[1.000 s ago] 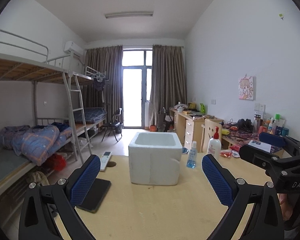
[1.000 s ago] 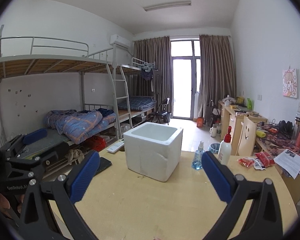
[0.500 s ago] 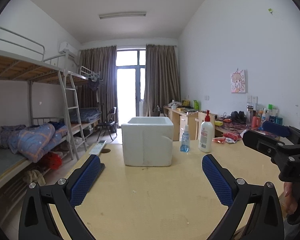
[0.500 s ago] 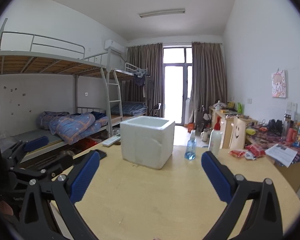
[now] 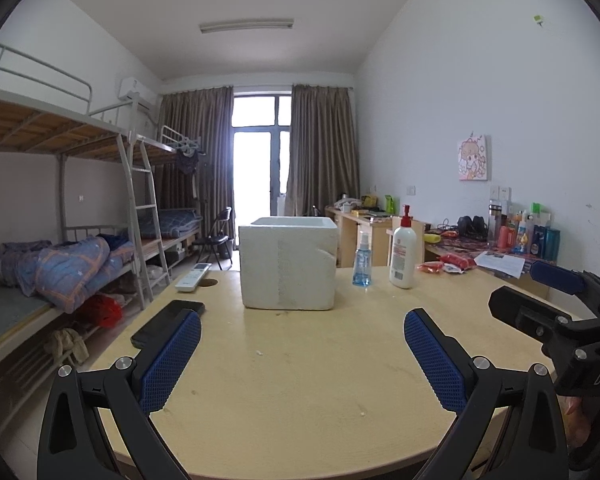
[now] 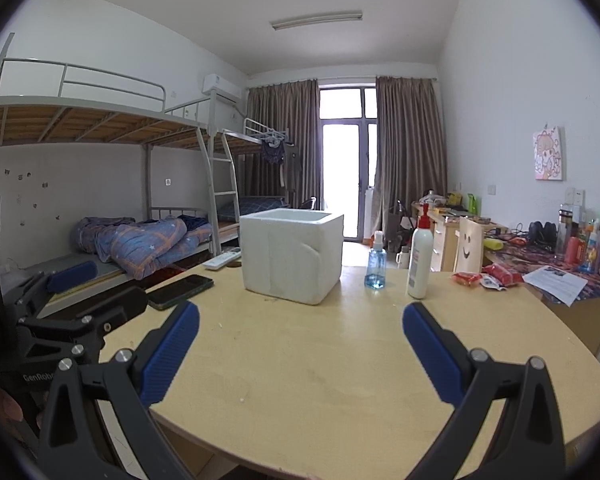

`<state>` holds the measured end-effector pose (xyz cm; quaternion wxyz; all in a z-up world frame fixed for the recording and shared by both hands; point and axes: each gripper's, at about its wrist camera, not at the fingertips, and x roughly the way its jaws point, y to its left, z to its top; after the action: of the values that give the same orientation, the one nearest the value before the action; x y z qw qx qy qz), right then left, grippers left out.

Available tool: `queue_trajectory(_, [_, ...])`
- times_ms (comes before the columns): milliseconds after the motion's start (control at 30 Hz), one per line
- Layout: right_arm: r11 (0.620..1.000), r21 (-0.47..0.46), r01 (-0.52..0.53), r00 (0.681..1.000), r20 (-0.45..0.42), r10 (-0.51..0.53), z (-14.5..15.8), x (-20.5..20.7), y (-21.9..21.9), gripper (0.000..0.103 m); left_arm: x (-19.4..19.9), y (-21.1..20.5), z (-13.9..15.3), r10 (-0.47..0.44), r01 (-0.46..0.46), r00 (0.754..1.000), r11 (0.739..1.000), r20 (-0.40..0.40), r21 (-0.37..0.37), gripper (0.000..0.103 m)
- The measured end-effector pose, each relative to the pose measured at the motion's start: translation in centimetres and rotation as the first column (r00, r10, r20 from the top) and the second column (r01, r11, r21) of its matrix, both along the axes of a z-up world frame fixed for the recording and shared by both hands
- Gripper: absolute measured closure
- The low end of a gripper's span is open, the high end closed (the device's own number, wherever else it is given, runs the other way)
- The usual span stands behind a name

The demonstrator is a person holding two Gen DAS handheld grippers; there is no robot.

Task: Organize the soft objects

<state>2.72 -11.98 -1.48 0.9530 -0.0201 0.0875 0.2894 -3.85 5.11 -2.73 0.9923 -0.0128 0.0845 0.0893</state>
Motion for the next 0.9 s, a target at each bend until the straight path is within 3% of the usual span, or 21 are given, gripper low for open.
queue_trajectory(900, [0.999,0.024,0.024,1.0,-0.02,-0.023,-0.5,-0.3,-1.5,0.0,-0.6,-2.3,0.0,-0.028,0.029,0.999,0.999,-0.016,0.025,0.001])
